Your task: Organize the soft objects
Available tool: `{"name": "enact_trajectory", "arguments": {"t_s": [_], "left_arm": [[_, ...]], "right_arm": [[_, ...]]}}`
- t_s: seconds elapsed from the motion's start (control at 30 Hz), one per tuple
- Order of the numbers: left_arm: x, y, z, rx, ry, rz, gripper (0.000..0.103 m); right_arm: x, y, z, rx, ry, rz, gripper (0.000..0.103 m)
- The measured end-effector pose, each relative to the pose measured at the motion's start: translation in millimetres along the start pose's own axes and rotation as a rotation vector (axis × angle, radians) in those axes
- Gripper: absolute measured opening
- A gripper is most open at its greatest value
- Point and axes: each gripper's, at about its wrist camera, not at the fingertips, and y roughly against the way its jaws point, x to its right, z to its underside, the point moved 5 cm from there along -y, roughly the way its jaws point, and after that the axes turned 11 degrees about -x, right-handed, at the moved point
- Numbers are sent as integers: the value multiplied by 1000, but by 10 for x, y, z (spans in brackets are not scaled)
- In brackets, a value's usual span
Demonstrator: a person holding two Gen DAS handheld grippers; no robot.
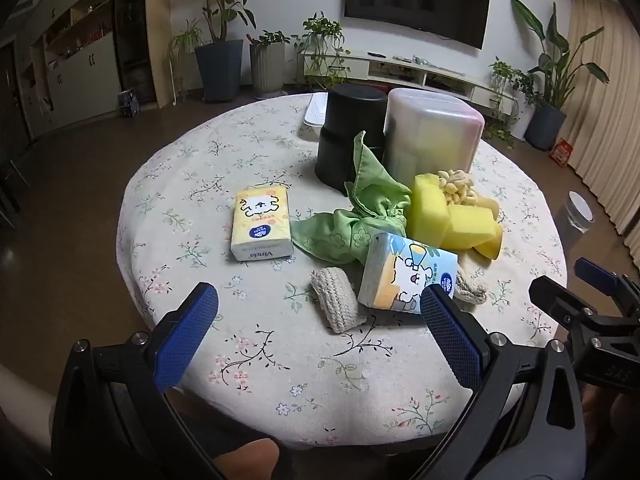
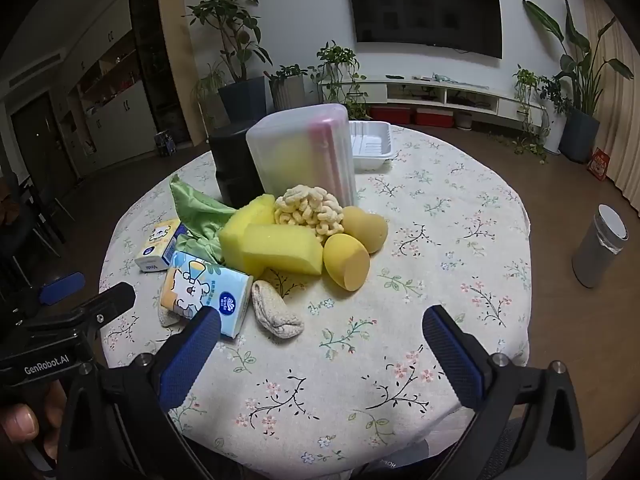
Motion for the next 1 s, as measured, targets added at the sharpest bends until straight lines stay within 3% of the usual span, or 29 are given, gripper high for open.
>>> {"name": "enact_trajectory", "arguments": {"t_s": [1.0], "left_arm": [[-23,9,8,-3,6,-19,102]], "right_arm": [[3,-17,19,-2,-1,0,103]]}}
